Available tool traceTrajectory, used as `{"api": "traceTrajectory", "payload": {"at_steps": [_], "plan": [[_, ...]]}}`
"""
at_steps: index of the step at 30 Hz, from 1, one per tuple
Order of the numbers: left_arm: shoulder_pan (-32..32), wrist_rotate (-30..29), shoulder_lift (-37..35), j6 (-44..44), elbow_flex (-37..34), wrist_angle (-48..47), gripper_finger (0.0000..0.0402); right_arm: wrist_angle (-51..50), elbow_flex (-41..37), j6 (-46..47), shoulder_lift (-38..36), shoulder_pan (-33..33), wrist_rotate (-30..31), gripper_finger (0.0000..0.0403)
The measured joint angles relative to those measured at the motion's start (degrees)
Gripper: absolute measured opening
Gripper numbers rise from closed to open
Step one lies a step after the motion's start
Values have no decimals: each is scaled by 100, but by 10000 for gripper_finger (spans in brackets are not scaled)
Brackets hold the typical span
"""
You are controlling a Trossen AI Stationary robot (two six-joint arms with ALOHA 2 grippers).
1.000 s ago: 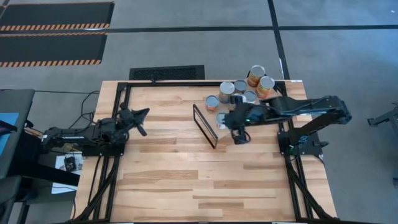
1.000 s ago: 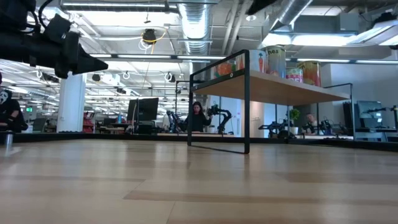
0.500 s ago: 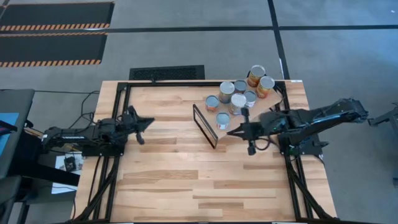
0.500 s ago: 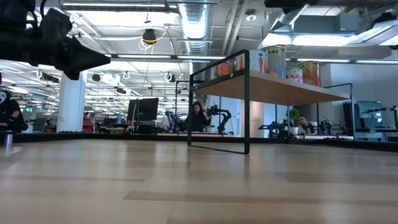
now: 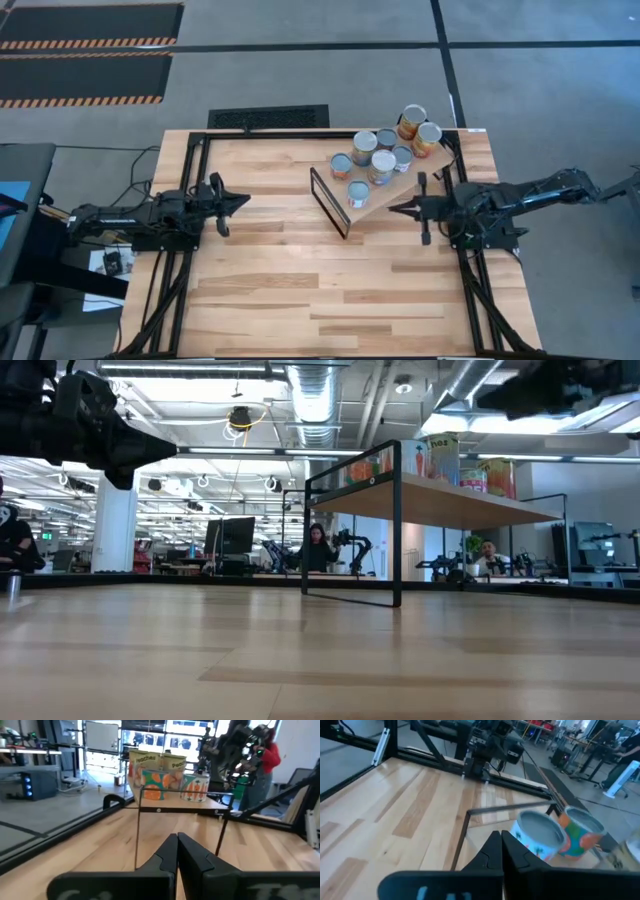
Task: Pick and place cans onto a shelf
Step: Return to Home Position
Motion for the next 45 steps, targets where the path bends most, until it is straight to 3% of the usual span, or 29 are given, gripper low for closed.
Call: {"api": "traceTrajectory", "payload": {"at_steps": [12,18,28,45], "plan": [[2,130,0,-6,-9,52,0,-224,-982,128,-2094,-485,-140,3],[2,128,0,-57,-15,52,0,127,-1362,238,-2540,-936,52,3],[2,208,0,-57,-20,157,0,240,-1878,361,-3307,-1596,-292,3],[2,234,0,-70,-24,142,0,895,-2634,946,-3196,-1873,-6,5]]}}
